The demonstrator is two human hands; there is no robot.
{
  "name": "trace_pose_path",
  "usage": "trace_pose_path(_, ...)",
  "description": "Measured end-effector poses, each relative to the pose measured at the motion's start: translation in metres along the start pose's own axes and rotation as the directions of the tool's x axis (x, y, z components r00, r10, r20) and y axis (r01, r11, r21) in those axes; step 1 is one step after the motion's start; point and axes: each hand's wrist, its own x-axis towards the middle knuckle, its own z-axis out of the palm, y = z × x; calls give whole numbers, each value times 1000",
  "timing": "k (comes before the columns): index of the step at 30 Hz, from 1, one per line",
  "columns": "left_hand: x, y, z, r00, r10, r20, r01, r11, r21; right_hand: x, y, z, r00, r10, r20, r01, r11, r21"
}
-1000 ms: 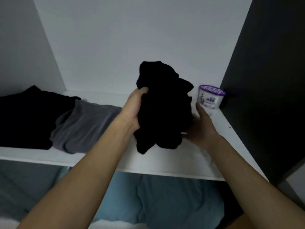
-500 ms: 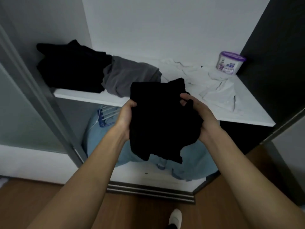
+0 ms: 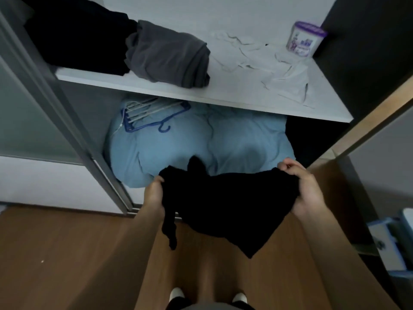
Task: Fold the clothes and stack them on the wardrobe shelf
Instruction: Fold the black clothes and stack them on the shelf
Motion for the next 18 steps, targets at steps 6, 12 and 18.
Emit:
trace_pose_path(6,-9,-28,38,992,-2,128,-9,996,84,-15,-20,-61,996,-16,-89,30,986,162)
trace_pose_path(12,-13,-49,89,973,133,187,-196,906,376,-24,-53,-98,987,-150,-62,154,985,73)
trace_pose_path(18,-25,-72,111,929,-45,367,-127,894,430,-29,-65,-88,978,-183,96,154,955,255)
